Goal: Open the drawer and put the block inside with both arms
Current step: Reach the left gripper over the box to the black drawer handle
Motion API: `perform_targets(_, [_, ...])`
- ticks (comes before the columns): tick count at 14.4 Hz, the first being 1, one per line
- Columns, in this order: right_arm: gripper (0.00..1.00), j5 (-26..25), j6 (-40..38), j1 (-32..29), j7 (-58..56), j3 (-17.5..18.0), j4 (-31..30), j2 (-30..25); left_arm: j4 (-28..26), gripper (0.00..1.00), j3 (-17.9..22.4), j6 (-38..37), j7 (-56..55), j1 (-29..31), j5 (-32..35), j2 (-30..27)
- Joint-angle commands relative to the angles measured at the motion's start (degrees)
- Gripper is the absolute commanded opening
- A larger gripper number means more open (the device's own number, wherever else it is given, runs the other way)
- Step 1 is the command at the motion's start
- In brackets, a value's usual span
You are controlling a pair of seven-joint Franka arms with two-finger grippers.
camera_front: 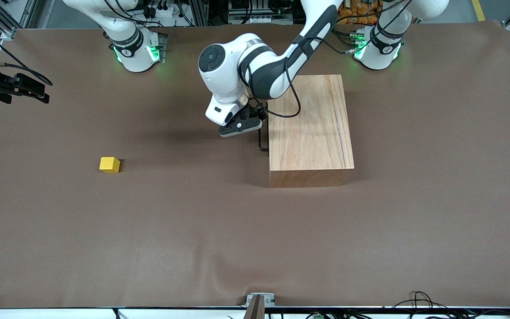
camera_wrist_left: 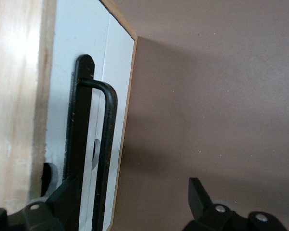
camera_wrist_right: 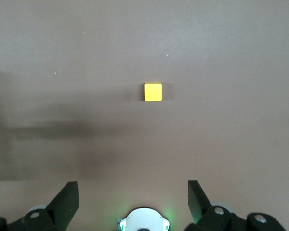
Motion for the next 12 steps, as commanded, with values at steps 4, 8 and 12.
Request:
perform_targets(4, [1.0, 0.08, -0.23, 0.31, 0.18, 0.11, -0.12, 0.39, 1.63, 1.0, 0.72, -0.62, 0.45, -1.24, 1.62, 1.71])
perform_targets(8, [1.0, -0.01, 0.03, 0.31, 0.18, 0.11, -0.12, 0.48, 1.37, 1.0, 0.54, -0.79, 1.85, -1.24, 3.37, 2.24])
perform_targets(12, [1.0, -0.18, 1.09, -0.04, 0.18, 0.11, -0.12, 0.47, 1.28, 1.0, 0.54, -0.79, 2.12, -1.32, 4.42, 3.29])
